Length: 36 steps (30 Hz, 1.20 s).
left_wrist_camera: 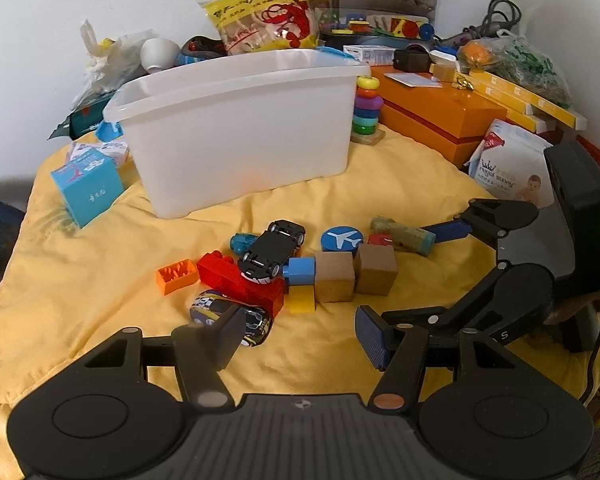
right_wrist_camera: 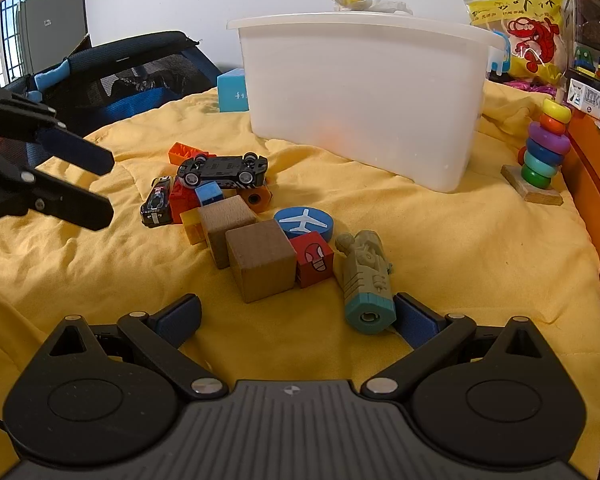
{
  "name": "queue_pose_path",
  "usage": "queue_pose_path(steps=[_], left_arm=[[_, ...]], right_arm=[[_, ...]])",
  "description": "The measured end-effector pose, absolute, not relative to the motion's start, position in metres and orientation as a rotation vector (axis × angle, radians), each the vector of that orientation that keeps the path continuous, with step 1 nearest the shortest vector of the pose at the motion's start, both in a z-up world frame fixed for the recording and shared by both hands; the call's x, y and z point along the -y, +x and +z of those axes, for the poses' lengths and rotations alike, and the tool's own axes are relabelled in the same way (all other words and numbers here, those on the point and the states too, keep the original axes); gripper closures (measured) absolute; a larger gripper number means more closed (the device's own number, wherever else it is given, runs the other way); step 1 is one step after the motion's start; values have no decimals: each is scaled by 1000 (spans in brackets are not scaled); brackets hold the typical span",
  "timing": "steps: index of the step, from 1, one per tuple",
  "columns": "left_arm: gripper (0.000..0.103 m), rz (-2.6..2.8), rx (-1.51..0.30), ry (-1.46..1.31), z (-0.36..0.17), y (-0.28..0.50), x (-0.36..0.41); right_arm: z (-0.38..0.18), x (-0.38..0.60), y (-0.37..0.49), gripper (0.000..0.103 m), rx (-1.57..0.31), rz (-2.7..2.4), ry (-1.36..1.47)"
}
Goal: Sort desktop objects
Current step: 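Grasp the brown wooden cube with the right tool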
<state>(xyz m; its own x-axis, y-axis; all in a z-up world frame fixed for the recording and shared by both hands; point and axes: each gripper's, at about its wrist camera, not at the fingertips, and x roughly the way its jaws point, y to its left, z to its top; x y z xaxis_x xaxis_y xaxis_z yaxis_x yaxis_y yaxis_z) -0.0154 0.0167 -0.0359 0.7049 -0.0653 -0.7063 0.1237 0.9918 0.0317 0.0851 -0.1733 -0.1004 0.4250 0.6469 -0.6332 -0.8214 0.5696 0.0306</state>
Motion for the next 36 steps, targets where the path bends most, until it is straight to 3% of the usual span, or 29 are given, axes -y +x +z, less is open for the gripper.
queue_pose_path(steps=[5, 7, 11, 13, 15, 17, 19, 24, 31, 33, 36], left_arm=[[39, -120, -767, 127, -30, -6, -18], [39, -162, -775, 130, -29, -2, -18], [41, -220, -800, 119, -33, 2, -12], [41, -258, -812, 94, -36, 3, -7], [43, -271, -820, 105, -39, 5, -1], [43, -280, -826, 100, -40, 6, 1], [43, -272, -832, 92, -43, 6, 1], [45, -249, -869, 49, -54, 6, -5], [46, -235, -884, 35, -64, 16, -2], [46, -237, -878, 22, -65, 18, -1], [46, -230, -865, 43, -66, 22, 3]], right_arm=[[-92, 165, 82, 3, -707, 879, -338], [-83, 165, 76, 25, -711, 834, -351], [-56, 174, 64, 29, -653, 841, -319], [-48, 174, 65, 42, -681, 868, -298], [-48, 169, 65, 44, -690, 899, -312], [-58, 157, 68, 52, -704, 903, -378], [-70, 147, 73, 66, -729, 913, -413], [-82, 139, 84, 69, -713, 925, -381], [-83, 141, 97, 59, -689, 962, -325], [-83, 141, 107, 65, -714, 1003, -308], [-74, 151, 108, 65, -717, 1035, -310]])
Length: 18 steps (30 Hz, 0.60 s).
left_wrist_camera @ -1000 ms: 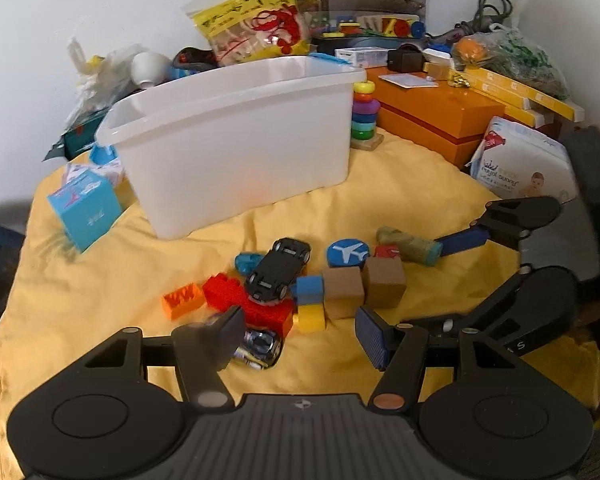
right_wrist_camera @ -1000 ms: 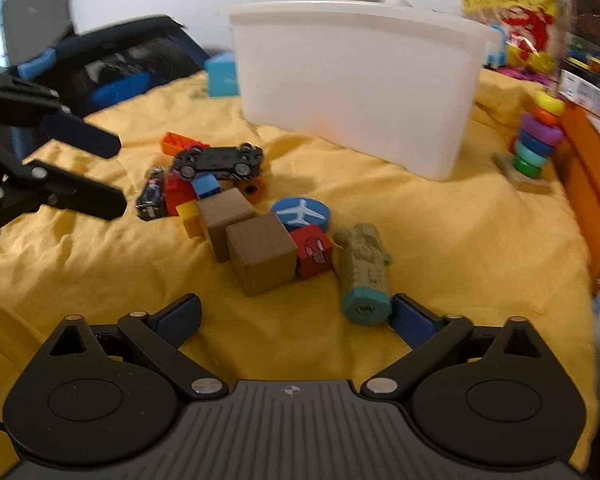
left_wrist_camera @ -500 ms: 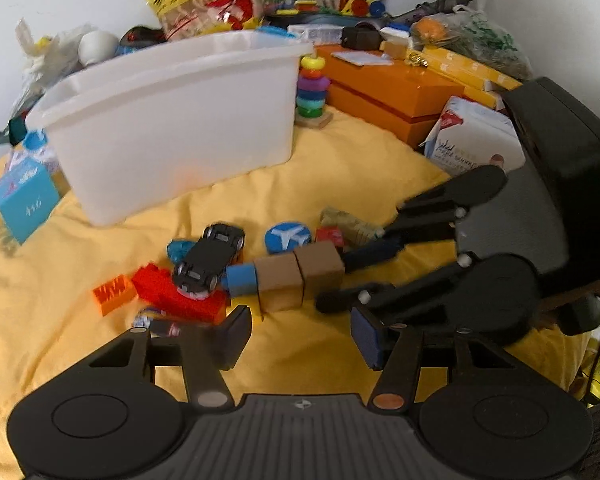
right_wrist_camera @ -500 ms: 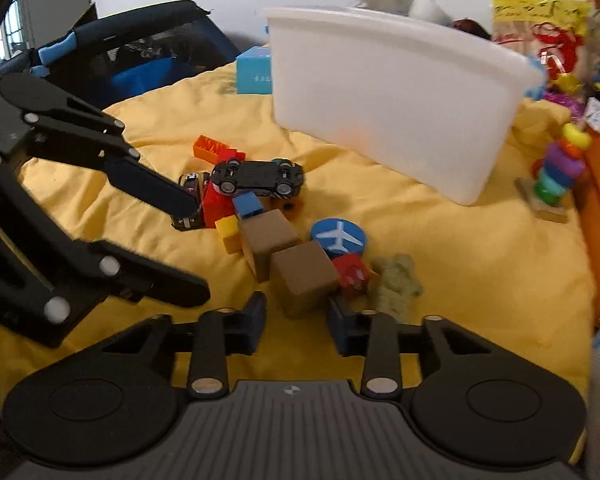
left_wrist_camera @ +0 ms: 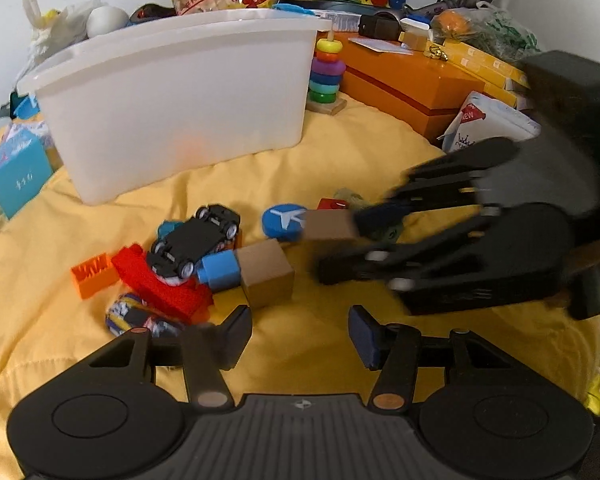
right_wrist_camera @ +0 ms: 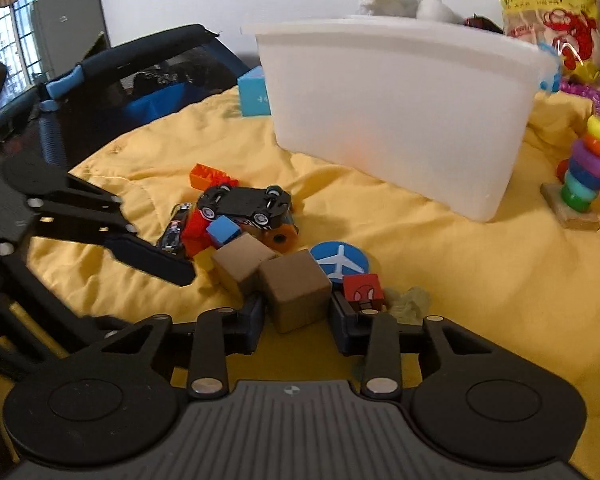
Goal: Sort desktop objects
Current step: 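Grasp the brown wooden cube with the right tool, then grasp the tan wooden cube with the left tool while the right tool lifts the brown cube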
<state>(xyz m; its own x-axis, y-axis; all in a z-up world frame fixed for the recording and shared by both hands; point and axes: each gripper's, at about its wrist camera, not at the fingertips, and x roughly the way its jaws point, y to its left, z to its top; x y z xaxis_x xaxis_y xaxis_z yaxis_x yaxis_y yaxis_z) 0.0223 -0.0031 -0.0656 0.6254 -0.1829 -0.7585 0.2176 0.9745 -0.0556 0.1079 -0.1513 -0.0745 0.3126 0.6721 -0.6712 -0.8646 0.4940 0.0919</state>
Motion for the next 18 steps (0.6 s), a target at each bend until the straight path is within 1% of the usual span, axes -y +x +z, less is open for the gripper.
queue_pose_path(steps=[4, 6, 7, 8, 13, 15, 18], left_arm=[[47, -221, -847, 49, -69, 34, 7], [54, -211, -847, 64, -71, 41, 9], [60, -205, -853, 69, -72, 46, 9], [63, -201, -860, 68, -74, 49, 8], [66, -197, -847, 44, -74, 58, 3], [68, -217, -838, 34, -71, 53, 2], [68, -262, -839, 28, -64, 40, 3]], right_arm=[[-71, 178, 96, 65, -740, 992, -333], [-74, 187, 89, 65, -759, 975, -338], [-75, 190, 87, 65, -768, 969, -333], [-77, 193, 82, 65, -777, 965, -319], [-77, 192, 73, 65, -788, 968, -284], [-78, 187, 72, 64, -789, 974, -291], [-79, 184, 73, 62, -783, 966, -282]])
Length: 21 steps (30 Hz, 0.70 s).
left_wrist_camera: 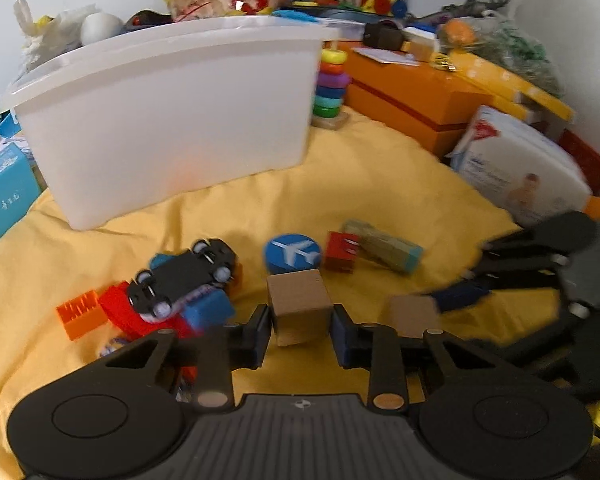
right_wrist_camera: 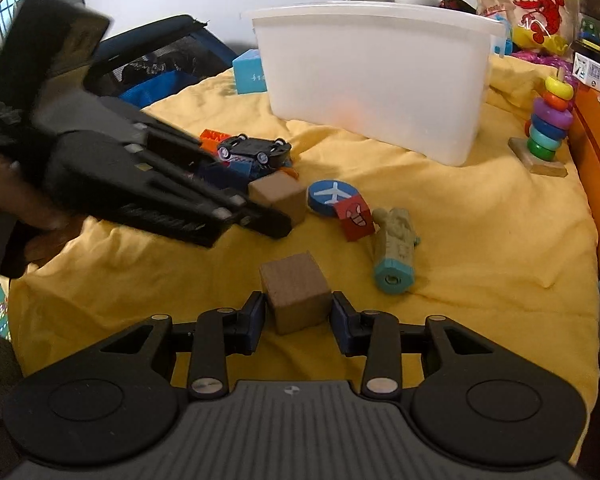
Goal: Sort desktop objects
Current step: 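Grasp the tan wooden cube with the left tool while the right tool lifts the brown cube, then carry both cubes over the white bin and open both tools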
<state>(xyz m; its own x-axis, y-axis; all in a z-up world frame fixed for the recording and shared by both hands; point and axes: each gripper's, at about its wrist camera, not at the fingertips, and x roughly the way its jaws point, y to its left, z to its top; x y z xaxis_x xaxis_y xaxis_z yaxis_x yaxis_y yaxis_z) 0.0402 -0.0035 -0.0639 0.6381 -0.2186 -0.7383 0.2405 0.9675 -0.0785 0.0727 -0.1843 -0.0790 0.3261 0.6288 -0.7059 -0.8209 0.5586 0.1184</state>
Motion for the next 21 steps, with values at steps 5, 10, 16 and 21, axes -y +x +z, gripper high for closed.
queue_pose_path(steps=[5, 10, 16, 21], left_arm=[[68, -287, -808, 19, -43, 15, 4], [68, -249, -723, 1, -7, 17, -8], [68, -190, -580, 70, 40, 47, -26], [67, -136, -485, 109, 75, 86, -42]], right_arm=[[-80, 181, 70, 67, -791, 1008, -258], [-63, 182, 72, 67, -756, 1001, -245], [-13, 177, 98, 67, -632, 933, -228], [34, 160, 135, 67, -505, 853, -226]])
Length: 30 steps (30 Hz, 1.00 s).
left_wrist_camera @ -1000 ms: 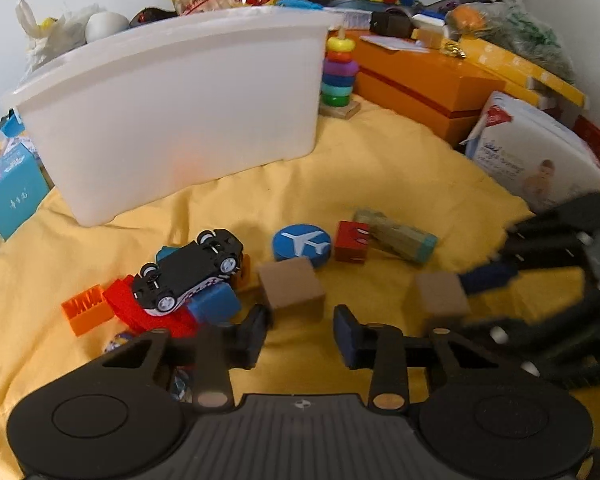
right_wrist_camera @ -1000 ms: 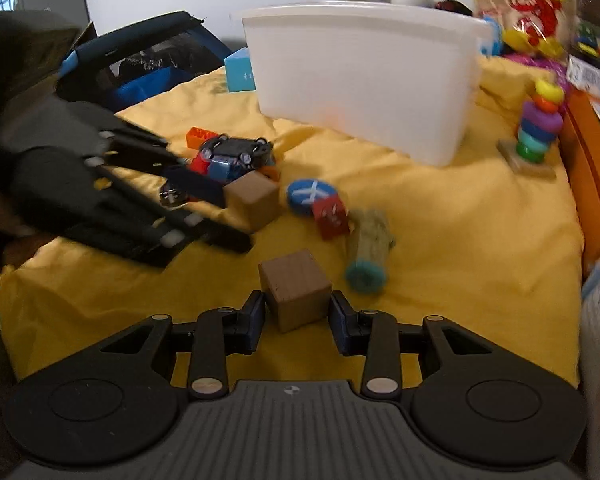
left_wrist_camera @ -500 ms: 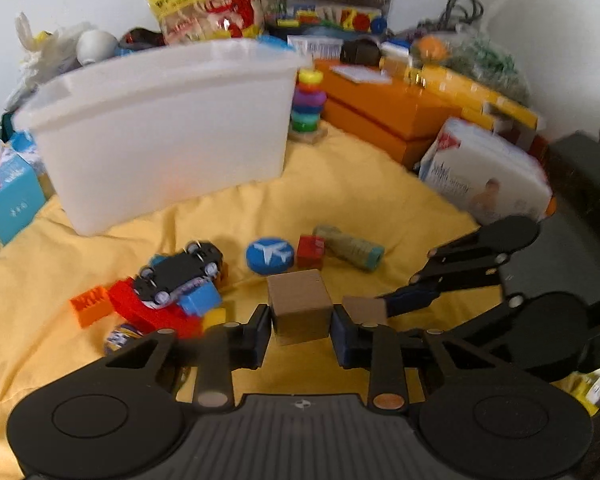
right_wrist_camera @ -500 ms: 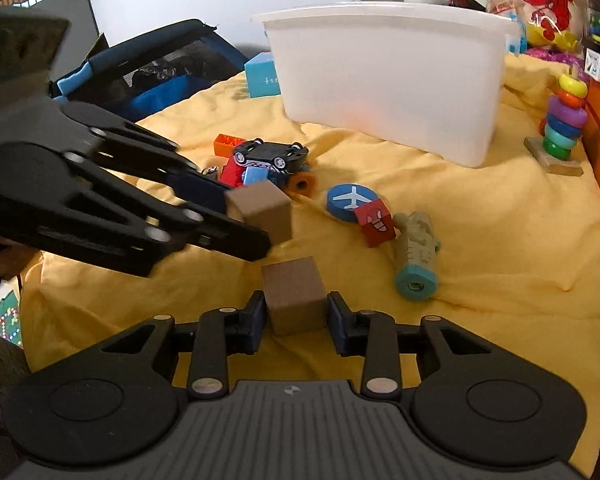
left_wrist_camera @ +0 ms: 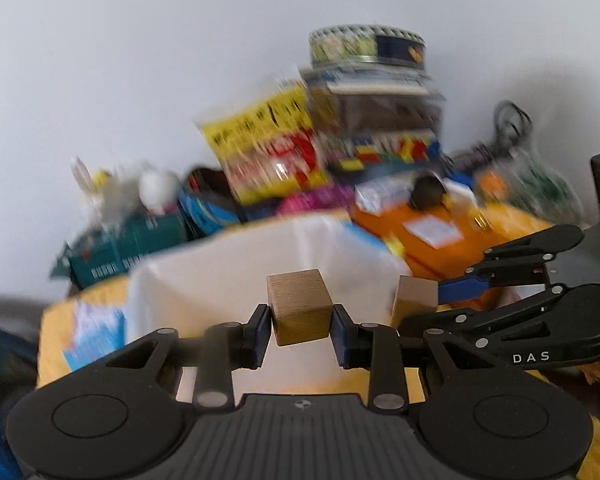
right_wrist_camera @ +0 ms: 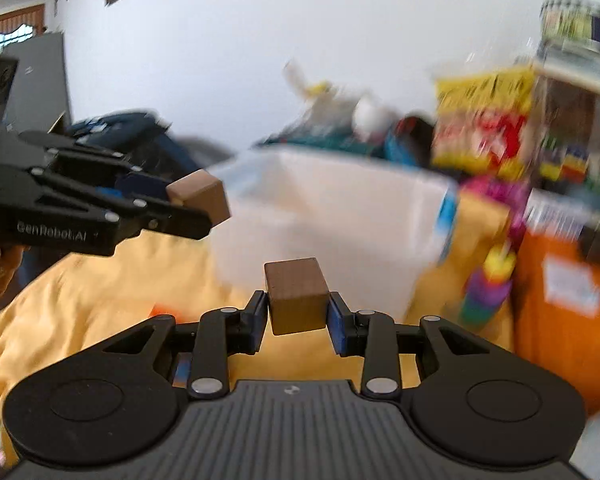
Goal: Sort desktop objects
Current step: 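Carry both cubes over the white bin and open both tools, then move both open tools back over the toy pile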
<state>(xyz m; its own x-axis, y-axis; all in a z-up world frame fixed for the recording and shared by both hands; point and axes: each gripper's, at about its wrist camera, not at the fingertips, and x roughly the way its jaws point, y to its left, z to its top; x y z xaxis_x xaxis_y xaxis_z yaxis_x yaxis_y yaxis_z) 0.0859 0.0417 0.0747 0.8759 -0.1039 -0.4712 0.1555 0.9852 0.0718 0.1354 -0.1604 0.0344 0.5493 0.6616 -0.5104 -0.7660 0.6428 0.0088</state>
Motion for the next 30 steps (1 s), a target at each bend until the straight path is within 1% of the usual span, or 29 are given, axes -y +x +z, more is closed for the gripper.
queue_pose_path(steps=[3, 6, 9, 11, 12, 13, 15, 17, 19, 20, 22, 24, 27, 30], left_arm=[[67, -101, -454, 117, 86, 112, -49], [67, -71, -457, 119, 86, 135, -56], [67, -19, -506, 123, 74, 161, -65], [66, -3, -580, 147, 63, 174, -66], [63, 18, -600, 157, 58, 177, -65], [61, 28, -613, 164, 54, 176, -63], [53, 6, -598, 167, 53, 163, -61], [49, 4, -579, 157, 56, 146, -61], [45, -38, -566, 119, 59, 124, -62], [38, -58, -558, 106, 60, 112, -61], [32, -84, -559, 99, 57, 88, -57], [32, -115, -587, 90, 47, 65, -52], [32, -145, -649, 83, 26, 36, -43], [32, -189, -762, 96, 0, 20, -31]], right_arm=[[54, 143, 159, 67, -464, 813, -231], [64, 125, 183, 67, -452, 795, -213], [62, 111, 207, 67, -488, 746, -201], [53, 101, 224, 67, -528, 702, -215], [47, 96, 230, 65, -550, 681, -221], [43, 98, 228, 61, -562, 668, -228], [35, 99, 226, 59, -566, 670, -245], [38, 106, 213, 57, -514, 691, -246], [42, 115, 198, 48, -479, 715, -257], [45, 117, 192, 47, -469, 729, -261], [44, 126, 178, 42, -464, 751, -270], [39, 136, 163, 39, -490, 758, -268], [22, 148, 140, 39, -545, 770, -275], [5, 157, 122, 36, -605, 771, -279]])
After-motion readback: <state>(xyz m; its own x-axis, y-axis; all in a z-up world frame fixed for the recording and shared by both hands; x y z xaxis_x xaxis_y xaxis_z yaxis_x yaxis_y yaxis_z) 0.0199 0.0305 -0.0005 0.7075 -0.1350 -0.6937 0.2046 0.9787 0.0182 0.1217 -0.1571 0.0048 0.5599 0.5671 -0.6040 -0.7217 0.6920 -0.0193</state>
